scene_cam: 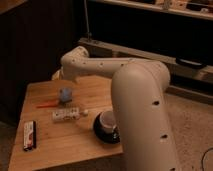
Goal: Wipe the white sponge on the table
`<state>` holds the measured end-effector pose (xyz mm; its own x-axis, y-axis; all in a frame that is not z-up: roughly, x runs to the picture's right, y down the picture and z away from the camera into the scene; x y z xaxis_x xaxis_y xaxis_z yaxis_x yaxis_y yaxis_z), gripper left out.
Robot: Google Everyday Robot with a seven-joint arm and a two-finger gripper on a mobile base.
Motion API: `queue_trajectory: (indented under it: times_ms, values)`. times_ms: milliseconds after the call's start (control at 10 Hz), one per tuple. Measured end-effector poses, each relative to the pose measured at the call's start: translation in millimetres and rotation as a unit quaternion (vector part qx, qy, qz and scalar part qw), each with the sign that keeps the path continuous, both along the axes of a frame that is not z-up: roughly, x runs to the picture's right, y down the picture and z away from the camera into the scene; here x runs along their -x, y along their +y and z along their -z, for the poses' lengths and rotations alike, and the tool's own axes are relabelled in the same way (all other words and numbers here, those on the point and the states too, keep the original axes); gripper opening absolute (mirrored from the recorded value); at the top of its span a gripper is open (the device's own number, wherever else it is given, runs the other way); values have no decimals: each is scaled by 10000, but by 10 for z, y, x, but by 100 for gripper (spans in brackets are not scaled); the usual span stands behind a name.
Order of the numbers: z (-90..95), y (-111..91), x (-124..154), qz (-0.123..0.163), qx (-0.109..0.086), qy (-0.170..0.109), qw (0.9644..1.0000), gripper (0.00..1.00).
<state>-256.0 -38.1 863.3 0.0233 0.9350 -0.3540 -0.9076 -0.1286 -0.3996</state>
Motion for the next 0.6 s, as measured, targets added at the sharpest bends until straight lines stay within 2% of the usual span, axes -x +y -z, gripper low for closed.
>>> queue_trajectory:
  times_ms: [200,400,600]
  values:
    - [-244,145,104,277,122,179,9994,80]
    - [-397,124,-45,222,189,313,9991,80]
    - [-471,115,-149,127,242,337,9991,80]
